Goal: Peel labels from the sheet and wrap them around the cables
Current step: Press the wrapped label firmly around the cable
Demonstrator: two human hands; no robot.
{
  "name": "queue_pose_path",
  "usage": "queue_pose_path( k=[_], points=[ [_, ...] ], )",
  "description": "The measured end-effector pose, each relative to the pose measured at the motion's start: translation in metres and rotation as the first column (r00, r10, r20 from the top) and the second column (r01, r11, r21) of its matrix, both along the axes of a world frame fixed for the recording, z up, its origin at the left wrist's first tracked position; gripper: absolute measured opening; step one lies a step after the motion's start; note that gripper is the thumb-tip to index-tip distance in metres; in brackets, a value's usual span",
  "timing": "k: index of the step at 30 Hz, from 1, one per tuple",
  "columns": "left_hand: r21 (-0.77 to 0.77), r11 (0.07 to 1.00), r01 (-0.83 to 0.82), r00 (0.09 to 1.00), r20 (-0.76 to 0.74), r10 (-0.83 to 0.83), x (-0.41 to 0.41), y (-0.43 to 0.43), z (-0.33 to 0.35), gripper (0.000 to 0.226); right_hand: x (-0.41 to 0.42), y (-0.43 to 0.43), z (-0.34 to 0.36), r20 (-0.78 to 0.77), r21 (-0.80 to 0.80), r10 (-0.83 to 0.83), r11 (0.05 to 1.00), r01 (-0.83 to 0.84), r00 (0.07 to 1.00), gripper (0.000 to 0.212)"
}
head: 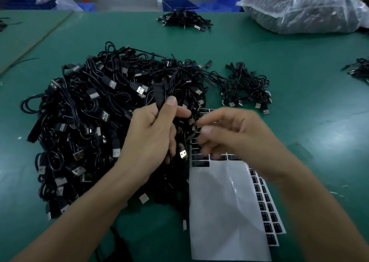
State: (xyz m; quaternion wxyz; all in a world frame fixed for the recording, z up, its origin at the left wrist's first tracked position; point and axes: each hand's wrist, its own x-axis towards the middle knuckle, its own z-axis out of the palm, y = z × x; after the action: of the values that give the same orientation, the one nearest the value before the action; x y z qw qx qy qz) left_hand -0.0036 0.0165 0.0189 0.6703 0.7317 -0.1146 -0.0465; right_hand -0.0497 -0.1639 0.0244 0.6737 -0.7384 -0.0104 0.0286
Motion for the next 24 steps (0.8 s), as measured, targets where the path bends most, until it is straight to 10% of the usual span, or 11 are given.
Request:
queue_pose_path(
  k=[6, 16, 20, 24],
  points=[
    [-0.059, 0.972, 0.226, 0.94, -0.247, -0.233, -0.001, -0.004, -0.005, 0.045, 0.004, -0.044, -0.026, -0.01, -0.306, -0.496, 0.828, 0.469, 0.869, 0.013],
    [0.358, 0.906, 0.226, 0.945, 0.147, -0.293, -0.005, -0.003, -0.016, 0.029, -0.005, -0.055, -0.015, -0.295, 0.08, -0.44, 0.873, 0.481, 0.848, 0.01],
    [0.531, 0.822, 0.205, 0.953, 0.084, -0.292, -0.014, -0.009, -0.025, 0.023, -0.006, -0.055, -0.016, -0.304, 0.084, -0.467, 0.855, 0.511, 0.831, 0.017],
    [0.585, 0.788, 0.191, 0.947, 0.1, -0.304, -0.016, -0.009, -0.025, 0.021, -0.007, -0.058, -0.015, -0.348, 0.176, -0.404, 0.858, 0.482, 0.846, 0.059]
  ],
)
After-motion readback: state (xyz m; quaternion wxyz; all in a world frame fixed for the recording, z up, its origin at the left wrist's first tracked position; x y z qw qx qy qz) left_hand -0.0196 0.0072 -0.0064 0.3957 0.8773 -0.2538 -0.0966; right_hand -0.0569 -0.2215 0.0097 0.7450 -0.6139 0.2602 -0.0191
